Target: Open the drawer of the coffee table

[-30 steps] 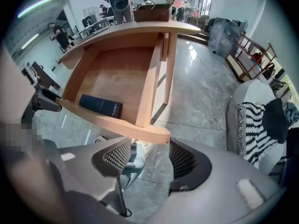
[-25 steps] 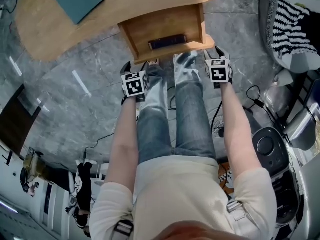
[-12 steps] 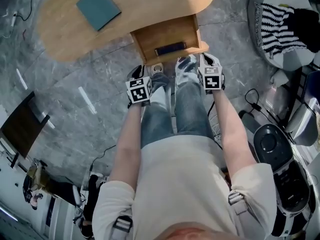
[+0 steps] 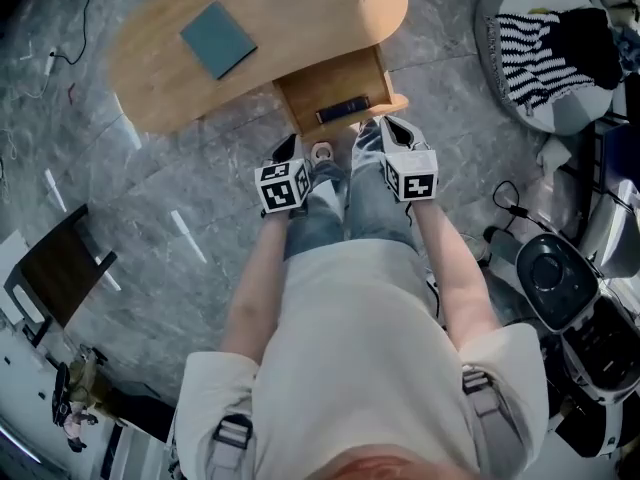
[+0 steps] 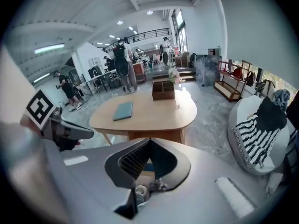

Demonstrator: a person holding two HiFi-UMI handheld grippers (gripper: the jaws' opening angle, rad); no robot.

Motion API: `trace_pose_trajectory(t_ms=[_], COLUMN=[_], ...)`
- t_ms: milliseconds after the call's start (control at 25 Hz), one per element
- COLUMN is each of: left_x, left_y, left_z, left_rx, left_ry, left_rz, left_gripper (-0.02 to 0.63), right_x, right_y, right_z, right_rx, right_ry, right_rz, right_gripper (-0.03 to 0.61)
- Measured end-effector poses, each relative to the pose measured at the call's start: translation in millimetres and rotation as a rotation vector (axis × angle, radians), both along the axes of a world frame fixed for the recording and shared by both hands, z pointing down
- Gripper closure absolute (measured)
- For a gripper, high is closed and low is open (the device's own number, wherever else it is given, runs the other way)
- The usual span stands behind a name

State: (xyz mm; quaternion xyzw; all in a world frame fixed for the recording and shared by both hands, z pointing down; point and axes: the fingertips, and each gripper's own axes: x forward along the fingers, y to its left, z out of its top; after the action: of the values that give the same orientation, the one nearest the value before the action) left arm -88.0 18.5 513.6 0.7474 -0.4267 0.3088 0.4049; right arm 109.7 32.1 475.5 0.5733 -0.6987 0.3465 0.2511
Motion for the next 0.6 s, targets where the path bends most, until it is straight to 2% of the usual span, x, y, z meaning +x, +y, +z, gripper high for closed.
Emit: trace_pose_trajectory(t_ms=[360,600], left_x=[16.9,17.8], left_y=[1.0,13.9], left_z=[-100.0,-154.2], left_rx=[0.15,0.219], left_ry=[0.068,0.113], left_rz=[0.134,0.17], left_gripper=[0.612,0.612], right_x=[-38.9,-52.8], right_y=[14.6,32.2], right_z=[-97.5,-148.3], right_rx=[0.195,0.274], right_ry=[-0.05,-0.088], right_rz=[0.014,0.027], right_gripper=[0.577,0.576])
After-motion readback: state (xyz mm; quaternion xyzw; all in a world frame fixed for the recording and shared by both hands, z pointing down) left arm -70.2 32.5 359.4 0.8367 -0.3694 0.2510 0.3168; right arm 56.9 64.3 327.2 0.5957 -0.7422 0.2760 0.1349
